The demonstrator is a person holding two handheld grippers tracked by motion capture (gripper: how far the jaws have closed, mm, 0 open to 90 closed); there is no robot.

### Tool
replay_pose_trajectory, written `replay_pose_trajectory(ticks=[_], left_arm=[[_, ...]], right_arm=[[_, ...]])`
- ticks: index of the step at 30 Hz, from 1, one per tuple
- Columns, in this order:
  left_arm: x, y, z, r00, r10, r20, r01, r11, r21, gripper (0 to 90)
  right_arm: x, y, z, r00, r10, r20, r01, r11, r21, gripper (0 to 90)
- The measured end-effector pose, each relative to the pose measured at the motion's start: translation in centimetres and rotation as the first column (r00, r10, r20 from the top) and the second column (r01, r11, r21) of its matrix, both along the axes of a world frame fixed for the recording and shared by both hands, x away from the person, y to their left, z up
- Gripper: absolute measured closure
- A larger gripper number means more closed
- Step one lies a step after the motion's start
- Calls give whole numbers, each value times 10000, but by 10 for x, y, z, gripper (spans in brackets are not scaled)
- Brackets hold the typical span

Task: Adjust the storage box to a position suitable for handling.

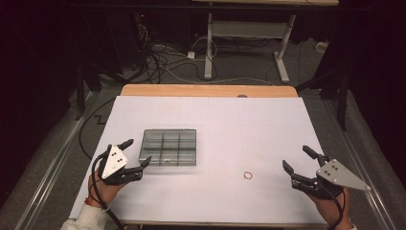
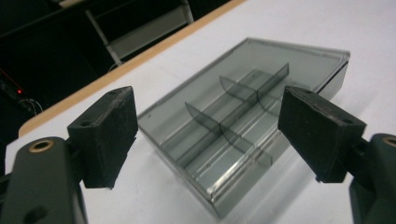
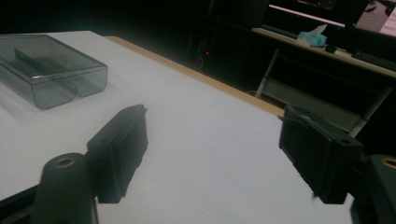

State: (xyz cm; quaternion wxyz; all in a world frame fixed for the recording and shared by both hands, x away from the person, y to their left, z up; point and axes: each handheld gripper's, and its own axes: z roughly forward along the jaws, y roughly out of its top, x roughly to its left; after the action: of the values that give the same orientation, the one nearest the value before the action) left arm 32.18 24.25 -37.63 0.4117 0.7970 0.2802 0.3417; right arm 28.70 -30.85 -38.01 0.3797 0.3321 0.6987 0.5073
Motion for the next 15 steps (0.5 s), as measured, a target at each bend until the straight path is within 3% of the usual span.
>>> replay_pose_trajectory(ticks=[1, 8, 11, 15], left_arm=[[2, 1, -3, 9998, 35, -172, -35, 10000, -5, 193], [3, -1, -3, 9997, -33, -222, 34, 10000, 52, 198], [4, 1, -3, 9994, 92, -323, -85, 9997, 220, 258], [13, 16, 3, 9925, 825, -903, -823, 9966, 63, 460]], right_arm=[[-1, 1, -1, 10000, 61, 71, -60, 9999, -83, 254], [5, 7, -12, 9996, 112, -265, -122, 9992, -373, 280], [9, 9, -14, 9987, 279, -419, -293, 9991, -321, 400], [23, 19, -19, 9934, 508, -1027, -578, 9961, -667, 720]])
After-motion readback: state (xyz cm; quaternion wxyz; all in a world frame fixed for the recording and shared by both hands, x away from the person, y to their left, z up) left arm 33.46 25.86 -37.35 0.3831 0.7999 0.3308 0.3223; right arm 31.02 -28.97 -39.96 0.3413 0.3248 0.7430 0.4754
